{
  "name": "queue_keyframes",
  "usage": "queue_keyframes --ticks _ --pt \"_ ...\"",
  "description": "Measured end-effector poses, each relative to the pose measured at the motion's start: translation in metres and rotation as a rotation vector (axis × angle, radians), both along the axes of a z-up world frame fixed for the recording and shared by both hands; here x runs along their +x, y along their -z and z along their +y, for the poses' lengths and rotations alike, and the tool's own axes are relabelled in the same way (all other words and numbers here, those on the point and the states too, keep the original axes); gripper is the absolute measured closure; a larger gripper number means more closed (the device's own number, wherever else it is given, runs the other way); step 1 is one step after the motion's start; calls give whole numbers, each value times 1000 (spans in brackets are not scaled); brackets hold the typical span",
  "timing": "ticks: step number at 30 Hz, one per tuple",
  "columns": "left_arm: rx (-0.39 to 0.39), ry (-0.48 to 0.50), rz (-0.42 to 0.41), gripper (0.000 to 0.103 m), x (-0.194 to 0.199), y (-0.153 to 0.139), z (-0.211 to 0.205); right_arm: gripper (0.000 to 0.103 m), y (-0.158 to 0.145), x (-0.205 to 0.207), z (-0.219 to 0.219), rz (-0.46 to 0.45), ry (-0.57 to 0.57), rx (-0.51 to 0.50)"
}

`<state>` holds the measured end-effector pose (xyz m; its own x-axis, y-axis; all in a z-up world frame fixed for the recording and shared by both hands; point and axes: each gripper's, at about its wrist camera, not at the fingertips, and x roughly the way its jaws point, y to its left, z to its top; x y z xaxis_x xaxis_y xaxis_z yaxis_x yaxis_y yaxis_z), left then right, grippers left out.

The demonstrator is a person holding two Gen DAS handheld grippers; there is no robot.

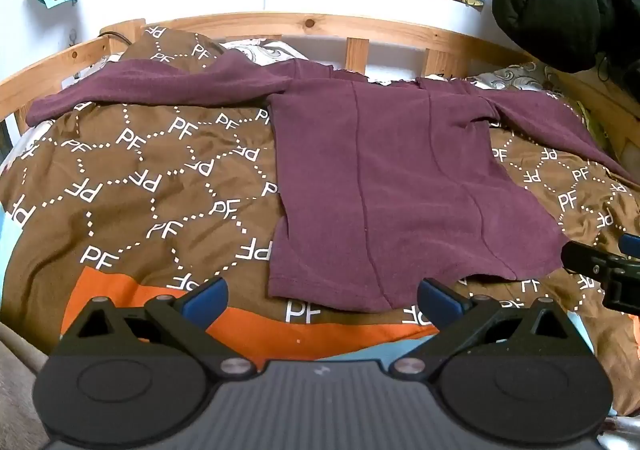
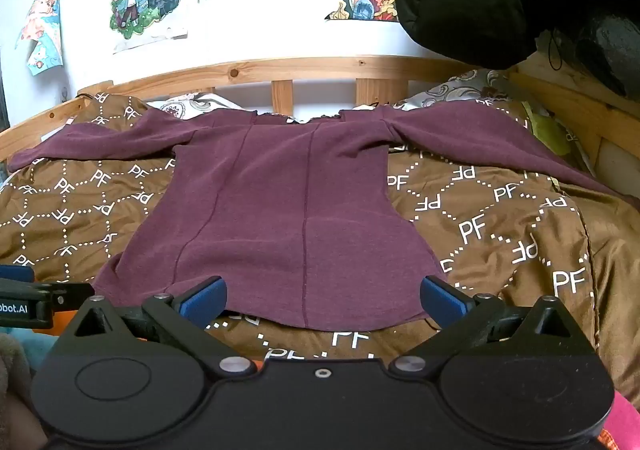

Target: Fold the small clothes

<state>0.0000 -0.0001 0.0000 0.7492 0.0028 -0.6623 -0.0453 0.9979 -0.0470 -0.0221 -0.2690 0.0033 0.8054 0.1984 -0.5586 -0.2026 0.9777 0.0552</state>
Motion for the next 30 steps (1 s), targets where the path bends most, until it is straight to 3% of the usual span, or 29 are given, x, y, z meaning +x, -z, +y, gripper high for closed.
queue_keyframes --ticks 30 --pt "-5 1 7 1 0 0 0 0 1 1 -1 5 0 4"
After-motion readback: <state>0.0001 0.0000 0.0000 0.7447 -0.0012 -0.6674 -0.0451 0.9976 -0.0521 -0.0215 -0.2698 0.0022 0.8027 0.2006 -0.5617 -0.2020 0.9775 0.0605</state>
